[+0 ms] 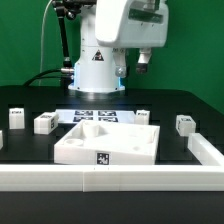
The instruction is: Assemble one leg
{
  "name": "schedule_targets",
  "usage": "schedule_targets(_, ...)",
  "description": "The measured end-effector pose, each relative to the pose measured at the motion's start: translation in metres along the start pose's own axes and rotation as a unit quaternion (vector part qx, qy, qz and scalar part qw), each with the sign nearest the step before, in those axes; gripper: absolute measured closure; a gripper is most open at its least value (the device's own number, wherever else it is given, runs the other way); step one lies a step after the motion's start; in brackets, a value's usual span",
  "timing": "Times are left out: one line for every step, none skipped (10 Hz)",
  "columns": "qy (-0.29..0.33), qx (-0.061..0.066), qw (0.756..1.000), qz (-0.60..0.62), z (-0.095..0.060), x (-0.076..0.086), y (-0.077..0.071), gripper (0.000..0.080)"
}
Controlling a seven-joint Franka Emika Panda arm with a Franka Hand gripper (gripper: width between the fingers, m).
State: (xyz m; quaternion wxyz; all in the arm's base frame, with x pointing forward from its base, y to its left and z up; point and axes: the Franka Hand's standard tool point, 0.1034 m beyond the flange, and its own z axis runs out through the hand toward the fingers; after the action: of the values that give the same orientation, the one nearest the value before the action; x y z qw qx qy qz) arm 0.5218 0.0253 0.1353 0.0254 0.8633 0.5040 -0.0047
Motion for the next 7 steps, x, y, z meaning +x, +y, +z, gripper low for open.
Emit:
schedule_targets(-0.003,0.005,0.999,-0.033,0.006,-0.004,-0.004,0.0150)
schedule_targets(-0.002,0.014,0.998,-0.054,0.015,-0.007,-0.010,0.0150)
schedule_targets(0.000,0.026,0.999,-0.042,0.023,-0.009,-0.014,0.0150)
schedule_targets(0.000,0.023,0.999,-0.043,0.021,-0.008,-0.012,0.0150)
schedule_targets(0.000,0.023,0.999,-0.043,0.021,-0.008,-0.012,0.0150)
schedule_targets(0.000,0.024,0.999,-0.043,0.022,-0.008,-0.012,0.0150)
schedule_targets(0.000,0.024,0.999,-0.044,0.022,-0.008,-0.012,0.0150)
